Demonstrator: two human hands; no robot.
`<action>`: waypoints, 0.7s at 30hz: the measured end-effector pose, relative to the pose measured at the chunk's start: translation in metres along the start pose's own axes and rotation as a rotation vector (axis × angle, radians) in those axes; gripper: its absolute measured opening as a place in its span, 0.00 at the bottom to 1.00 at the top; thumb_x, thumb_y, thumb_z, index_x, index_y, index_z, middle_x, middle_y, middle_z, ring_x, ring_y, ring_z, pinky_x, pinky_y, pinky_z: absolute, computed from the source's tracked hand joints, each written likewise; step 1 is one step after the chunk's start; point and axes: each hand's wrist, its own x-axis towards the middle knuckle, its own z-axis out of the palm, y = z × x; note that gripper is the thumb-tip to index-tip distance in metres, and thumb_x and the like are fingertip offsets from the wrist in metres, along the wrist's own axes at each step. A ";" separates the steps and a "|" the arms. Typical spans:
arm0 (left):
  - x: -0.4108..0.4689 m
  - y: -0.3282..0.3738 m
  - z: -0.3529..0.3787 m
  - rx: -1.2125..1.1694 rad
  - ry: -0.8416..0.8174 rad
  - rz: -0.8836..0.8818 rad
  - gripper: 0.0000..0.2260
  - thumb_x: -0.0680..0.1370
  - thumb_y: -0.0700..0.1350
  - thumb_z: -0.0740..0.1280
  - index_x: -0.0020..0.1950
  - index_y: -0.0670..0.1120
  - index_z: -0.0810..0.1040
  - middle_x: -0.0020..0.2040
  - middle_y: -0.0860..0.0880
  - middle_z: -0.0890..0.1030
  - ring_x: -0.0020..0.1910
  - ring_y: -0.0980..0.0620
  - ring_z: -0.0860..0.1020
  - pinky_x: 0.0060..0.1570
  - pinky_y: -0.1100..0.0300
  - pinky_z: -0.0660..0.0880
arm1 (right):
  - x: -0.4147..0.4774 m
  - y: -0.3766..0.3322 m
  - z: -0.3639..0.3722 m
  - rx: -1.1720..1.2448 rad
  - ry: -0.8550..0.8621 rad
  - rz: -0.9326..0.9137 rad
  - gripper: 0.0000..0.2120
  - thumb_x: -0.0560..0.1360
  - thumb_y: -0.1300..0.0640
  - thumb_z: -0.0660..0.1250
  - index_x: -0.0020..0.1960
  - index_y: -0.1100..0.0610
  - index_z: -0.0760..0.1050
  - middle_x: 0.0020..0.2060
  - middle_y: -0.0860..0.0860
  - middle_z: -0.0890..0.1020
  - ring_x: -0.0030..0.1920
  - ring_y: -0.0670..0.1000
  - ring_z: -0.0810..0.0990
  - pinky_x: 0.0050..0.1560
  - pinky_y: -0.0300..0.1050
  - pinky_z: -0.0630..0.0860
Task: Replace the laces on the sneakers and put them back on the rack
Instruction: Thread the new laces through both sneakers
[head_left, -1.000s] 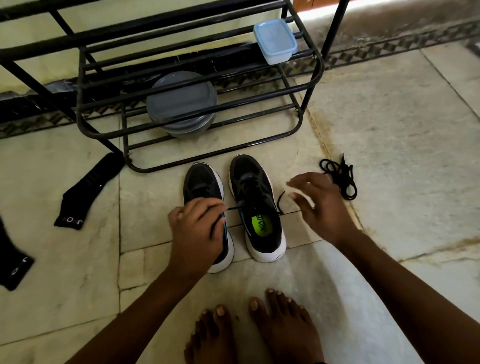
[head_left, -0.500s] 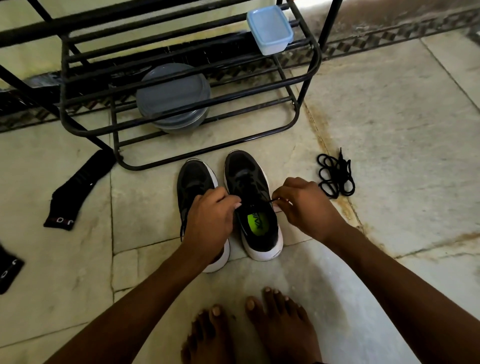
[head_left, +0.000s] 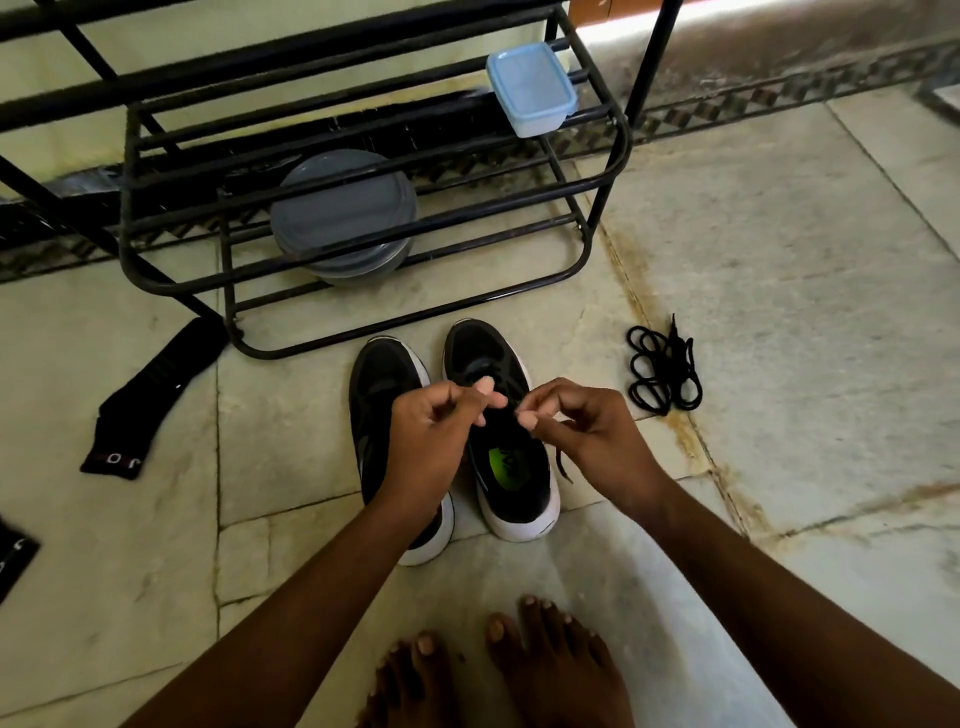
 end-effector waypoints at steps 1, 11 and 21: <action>-0.001 0.002 0.002 -0.062 0.014 -0.035 0.12 0.81 0.45 0.69 0.43 0.39 0.83 0.43 0.47 0.87 0.48 0.51 0.85 0.51 0.64 0.79 | 0.000 -0.002 0.004 0.062 0.023 0.023 0.08 0.77 0.63 0.73 0.41 0.65 0.80 0.46 0.57 0.85 0.47 0.54 0.84 0.45 0.50 0.79; -0.003 -0.014 0.001 0.006 -0.001 0.117 0.12 0.85 0.42 0.62 0.55 0.42 0.86 0.48 0.50 0.87 0.46 0.55 0.84 0.44 0.63 0.77 | 0.015 -0.004 0.017 0.361 0.152 0.174 0.08 0.84 0.62 0.62 0.46 0.63 0.74 0.36 0.58 0.79 0.36 0.55 0.78 0.36 0.47 0.74; 0.002 -0.032 -0.002 0.111 -0.102 0.363 0.05 0.76 0.37 0.75 0.51 0.39 0.87 0.47 0.47 0.84 0.47 0.47 0.84 0.49 0.51 0.82 | 0.022 0.002 0.017 0.079 0.214 0.119 0.11 0.76 0.63 0.74 0.47 0.64 0.71 0.32 0.61 0.83 0.26 0.57 0.78 0.26 0.44 0.69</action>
